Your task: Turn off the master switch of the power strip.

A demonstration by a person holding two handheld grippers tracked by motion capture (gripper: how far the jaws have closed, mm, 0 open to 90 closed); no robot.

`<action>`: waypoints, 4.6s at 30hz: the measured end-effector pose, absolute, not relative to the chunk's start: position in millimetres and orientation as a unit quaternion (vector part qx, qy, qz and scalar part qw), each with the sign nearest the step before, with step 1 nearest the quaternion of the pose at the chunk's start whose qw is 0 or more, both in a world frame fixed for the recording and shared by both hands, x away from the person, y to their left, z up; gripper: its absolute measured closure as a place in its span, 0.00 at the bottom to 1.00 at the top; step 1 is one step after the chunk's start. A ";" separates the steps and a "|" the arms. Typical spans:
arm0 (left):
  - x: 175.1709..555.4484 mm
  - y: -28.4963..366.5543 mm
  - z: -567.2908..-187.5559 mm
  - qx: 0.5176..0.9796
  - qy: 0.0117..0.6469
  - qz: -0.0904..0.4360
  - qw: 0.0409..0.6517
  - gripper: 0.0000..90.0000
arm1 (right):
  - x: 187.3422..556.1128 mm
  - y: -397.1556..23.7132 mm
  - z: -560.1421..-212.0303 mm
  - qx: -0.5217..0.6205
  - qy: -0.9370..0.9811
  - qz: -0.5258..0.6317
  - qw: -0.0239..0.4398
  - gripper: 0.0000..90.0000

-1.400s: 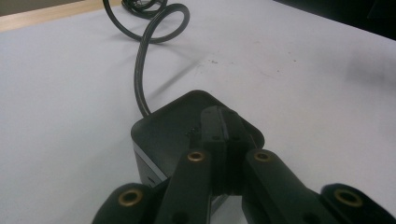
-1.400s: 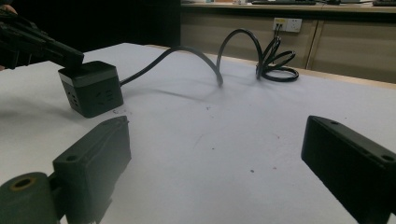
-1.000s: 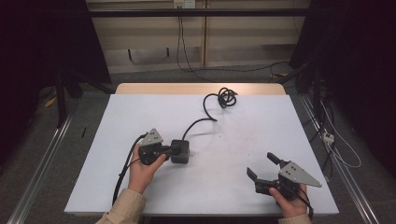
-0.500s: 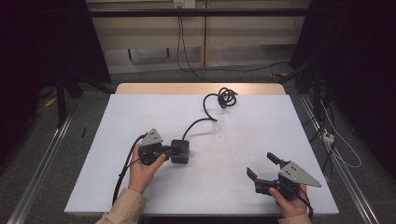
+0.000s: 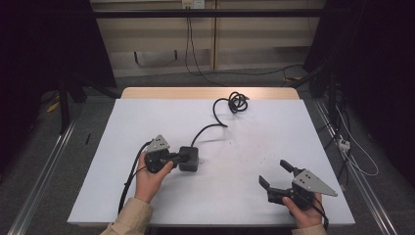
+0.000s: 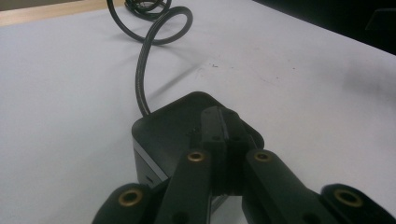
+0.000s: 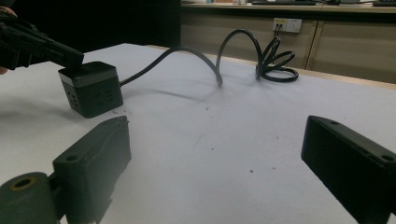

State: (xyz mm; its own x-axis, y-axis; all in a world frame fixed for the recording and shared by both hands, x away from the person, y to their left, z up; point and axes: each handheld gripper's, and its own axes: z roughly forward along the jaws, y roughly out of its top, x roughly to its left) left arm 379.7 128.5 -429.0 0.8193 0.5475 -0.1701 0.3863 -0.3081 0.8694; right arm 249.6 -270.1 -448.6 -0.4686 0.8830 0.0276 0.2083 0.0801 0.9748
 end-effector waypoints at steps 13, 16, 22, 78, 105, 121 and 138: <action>380.2 130.1 -427.3 0.799 0.295 0.078 0.518 1.00 | 249.7 -269.8 -448.2 0.407 0.666 0.541 0.312 0.08; 380.3 130.2 -427.2 0.798 0.296 0.077 0.519 1.00 | 249.7 -270.0 -448.1 0.408 0.666 0.541 0.312 0.08; 380.4 130.6 -427.1 0.798 0.297 0.081 0.518 1.00 | 250.1 -270.1 -448.0 0.409 0.665 0.541 0.313 0.08; 367.3 155.7 -410.2 0.785 0.304 0.062 0.536 0.18 | 251.5 -267.8 -447.2 0.406 0.668 0.542 0.309 0.08; 361.2 185.4 -410.3 0.767 0.319 0.070 0.552 0.13 | 251.7 -268.1 -446.7 0.405 0.667 0.544 0.310 0.08; 359.2 197.4 -412.0 0.765 0.319 0.075 0.554 0.11 | 251.7 -268.0 -446.6 0.405 0.667 0.543 0.310 0.08; 354.5 211.4 -415.9 0.766 0.323 0.084 0.549 0.11 | 251.9 -268.5 -446.6 0.406 0.665 0.544 0.311 0.09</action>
